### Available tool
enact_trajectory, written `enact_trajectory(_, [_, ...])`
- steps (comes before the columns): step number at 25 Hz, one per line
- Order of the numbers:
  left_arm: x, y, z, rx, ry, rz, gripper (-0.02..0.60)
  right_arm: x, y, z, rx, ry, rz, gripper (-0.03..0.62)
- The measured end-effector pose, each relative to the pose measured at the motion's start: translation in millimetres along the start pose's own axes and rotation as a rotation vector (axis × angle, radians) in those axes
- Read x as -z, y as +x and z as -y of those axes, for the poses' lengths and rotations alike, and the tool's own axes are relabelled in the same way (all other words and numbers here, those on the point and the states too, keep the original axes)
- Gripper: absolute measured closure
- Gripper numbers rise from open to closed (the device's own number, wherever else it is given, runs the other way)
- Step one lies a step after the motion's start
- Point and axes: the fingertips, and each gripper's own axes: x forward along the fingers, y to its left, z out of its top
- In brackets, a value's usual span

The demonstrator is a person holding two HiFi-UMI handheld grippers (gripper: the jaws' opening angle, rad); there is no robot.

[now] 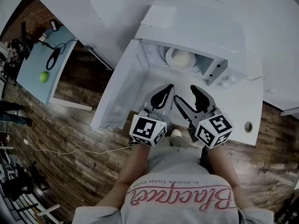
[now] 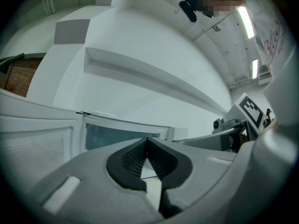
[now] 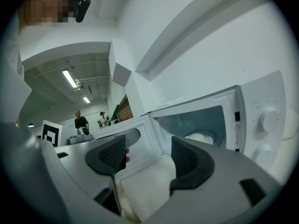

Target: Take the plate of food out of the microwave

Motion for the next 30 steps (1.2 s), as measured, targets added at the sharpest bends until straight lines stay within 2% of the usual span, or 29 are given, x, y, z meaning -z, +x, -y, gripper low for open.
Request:
enact_trajectory(4, [2.3, 1.2, -6.8, -0.015, 0.002, -0.006, 0.575, 2.5, 7.3, 8.4, -0.011, 0.103, 0.010, 0.270])
enact_trajectory(9, [7.0, 4.0, -11.6, -0.017, 0.007, -0.018, 0.577, 3.5, 17.0, 23.5, -0.012, 0.238, 0.057, 0.272])
enact_trajectory(14, [12.9, 14.0, -14.2, 0.012, 0.019, -0.030, 0.577, 15.5, 30.3, 38.9, -0.010, 0.329, 0.046, 0.301])
enact_trajectory(30, [50.4, 52.8, -47.7, 0.059, -0.018, -0.080, 0.577, 57.6, 86.1, 112.2, 0.139, 0.721, 0.126, 0.365])
